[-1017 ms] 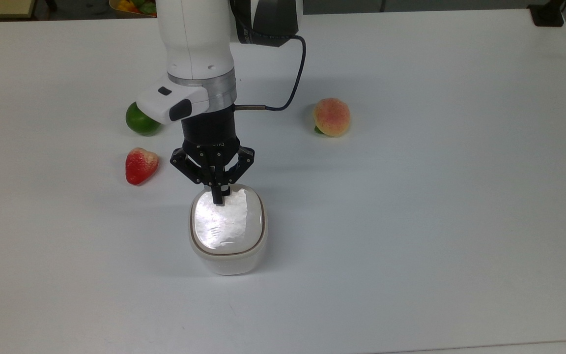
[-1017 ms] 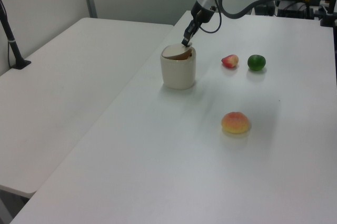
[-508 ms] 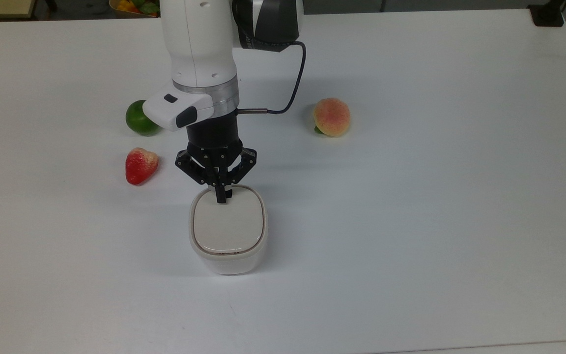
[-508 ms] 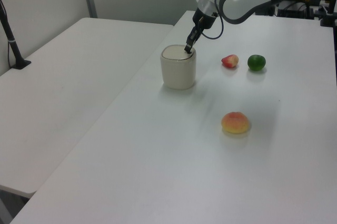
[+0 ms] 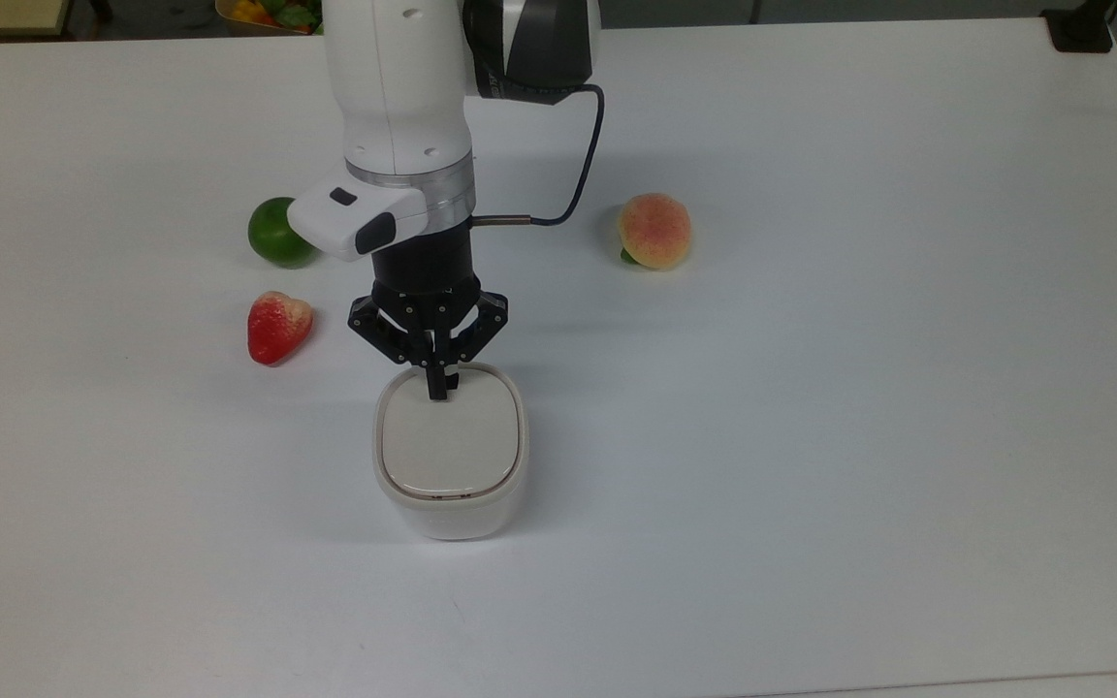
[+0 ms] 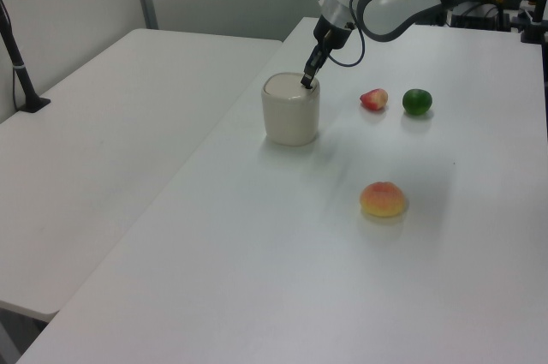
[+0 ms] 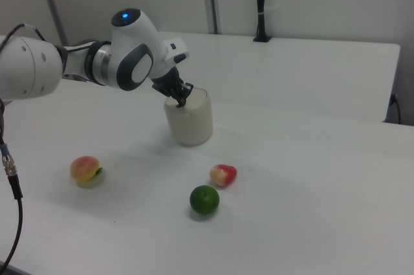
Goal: Close garbage bin
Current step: 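Press the gripper on the closed lid to seat it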
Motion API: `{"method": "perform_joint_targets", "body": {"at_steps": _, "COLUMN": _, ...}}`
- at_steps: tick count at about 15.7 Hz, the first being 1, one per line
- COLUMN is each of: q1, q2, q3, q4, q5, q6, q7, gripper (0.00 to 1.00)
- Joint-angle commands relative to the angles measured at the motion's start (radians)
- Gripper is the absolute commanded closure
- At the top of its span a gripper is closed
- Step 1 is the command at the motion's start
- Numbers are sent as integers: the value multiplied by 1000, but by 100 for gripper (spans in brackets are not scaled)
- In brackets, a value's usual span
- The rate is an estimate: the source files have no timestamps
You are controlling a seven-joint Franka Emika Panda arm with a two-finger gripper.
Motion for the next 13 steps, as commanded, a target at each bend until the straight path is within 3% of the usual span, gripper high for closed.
{"method": "perform_joint_targets", "body": {"at_steps": 1, "q1": -2, "q2": -22, "q3": 4, "q4": -54, "q5": -21, "q6": -18, "q7": -11, "gripper": 100}}
{"method": "perform_joint_targets", "body": {"at_steps": 7, "q1": -3, "q2": -77, "q3": 4, "q4": -50, "q5": -15, "q6": -44, "q7": -2, "gripper": 100}}
{"method": "perform_joint_targets", "body": {"at_steps": 13, "q1": -8, "q2": -178, "q3": 4, "q4": -47, "q5": -4, "q6": -222, "q7": 21, "gripper": 100}}
